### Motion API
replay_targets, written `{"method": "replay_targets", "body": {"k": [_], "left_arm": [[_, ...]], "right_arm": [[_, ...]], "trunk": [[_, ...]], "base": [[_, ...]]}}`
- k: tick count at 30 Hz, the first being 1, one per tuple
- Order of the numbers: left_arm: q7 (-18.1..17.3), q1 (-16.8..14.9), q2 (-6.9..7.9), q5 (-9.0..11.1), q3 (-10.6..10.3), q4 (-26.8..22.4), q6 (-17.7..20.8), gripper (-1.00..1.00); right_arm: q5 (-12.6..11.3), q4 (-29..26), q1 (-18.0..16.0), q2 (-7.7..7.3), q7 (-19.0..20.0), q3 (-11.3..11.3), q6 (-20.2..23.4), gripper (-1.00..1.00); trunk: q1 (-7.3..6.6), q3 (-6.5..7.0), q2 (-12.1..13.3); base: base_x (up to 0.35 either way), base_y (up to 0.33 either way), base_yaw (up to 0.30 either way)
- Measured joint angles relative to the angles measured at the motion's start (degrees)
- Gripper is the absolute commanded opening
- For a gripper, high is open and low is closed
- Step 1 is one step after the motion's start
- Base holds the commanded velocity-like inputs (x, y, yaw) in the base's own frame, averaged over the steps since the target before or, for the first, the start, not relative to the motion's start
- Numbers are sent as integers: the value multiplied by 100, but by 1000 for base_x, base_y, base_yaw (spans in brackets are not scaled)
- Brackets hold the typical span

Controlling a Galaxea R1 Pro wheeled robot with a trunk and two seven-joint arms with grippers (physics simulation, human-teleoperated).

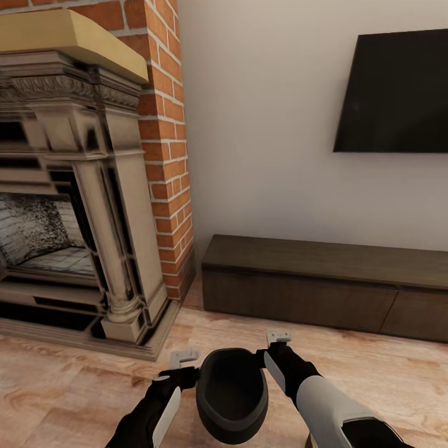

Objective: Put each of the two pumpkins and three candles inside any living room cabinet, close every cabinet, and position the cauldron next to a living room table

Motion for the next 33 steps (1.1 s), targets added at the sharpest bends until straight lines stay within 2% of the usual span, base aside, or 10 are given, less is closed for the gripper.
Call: {"method": "replay_targets", "body": {"k": [2,5,9,27,33], "left_arm": [[80,-176,0,5,4,275,-16,100],[132,-378,0,10,8,726,-257,100],[154,-456,0,12,11,920,-544,100],[146,-484,0,22,28,981,-826,100],[136,-484,0,25,28,985,-834,100]], "right_arm": [[0,2,0,0,0,4,0,100],[0,3,1,0,0,7,-1,100],[0,9,0,0,0,8,-1,100],[0,38,0,0,0,9,-1,100],[-1,39,0,0,0,8,-1,100]], "trunk": [[0,0,0],[0,0,0],[0,0,0],[0,0,0],[16,-133,-8]], "base": [[0,0,0],[0,0,0],[0,0,0],[0,0,0],[0,0,0]]}}
